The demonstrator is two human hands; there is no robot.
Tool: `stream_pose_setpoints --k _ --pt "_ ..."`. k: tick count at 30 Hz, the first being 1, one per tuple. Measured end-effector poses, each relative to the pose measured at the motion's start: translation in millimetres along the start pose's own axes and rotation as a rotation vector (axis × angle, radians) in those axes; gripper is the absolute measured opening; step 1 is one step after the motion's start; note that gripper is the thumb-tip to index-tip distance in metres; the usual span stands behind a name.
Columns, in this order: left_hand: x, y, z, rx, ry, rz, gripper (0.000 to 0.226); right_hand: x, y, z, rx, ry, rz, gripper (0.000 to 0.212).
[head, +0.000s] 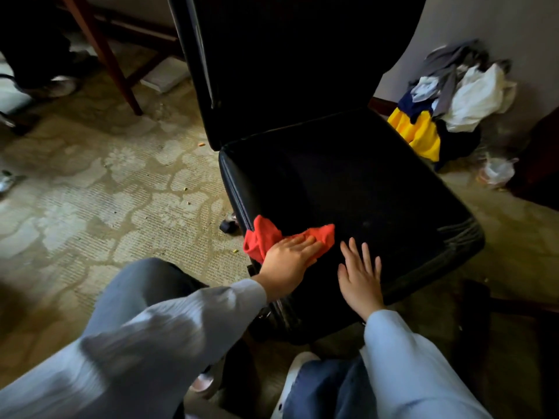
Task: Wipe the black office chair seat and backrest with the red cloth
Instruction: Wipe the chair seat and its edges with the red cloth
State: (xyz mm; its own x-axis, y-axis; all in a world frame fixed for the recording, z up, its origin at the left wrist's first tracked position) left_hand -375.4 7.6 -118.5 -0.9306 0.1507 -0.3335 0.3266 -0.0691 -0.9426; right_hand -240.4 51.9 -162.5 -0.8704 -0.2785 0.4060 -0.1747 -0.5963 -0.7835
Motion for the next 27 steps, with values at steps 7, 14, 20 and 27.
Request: stream_pose_setpoints --k 7,14,20,27 --pt "6.7 -18.7 16.9 0.042 -0.146 0.655 0.030 -4.6 -4.6 -0.8 0.092 -0.007 0.088 0.055" --pt "132.9 -31.3 79.5 -0.464 -0.669 0.830 0.038 -7.2 -1.7 0.3 0.201 -0.023 0.195 0.064" --pt "113.7 -6.5 73.3 -0.332 -0.661 0.668 0.043 -0.9 -0.3 1.5 0.155 0.008 0.266 0.064" --pt "79.8 26.1 83.6 -0.306 -0.614 0.607 0.064 1.4 5.1 0.8 0.137 0.027 0.241 0.064"
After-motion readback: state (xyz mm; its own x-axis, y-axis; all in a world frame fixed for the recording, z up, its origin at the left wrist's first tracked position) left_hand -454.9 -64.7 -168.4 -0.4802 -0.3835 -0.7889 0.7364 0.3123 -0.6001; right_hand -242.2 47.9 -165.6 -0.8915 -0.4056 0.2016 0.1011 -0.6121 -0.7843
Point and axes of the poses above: each hand's wrist, its own z-axis away from the middle knuckle, its own y-axis out of the palm, x = y × z, the point moved 7 cm from there along -z, towards the middle knuckle, and after that the axes turned 11 degrees about x, right-handed, at the moved point
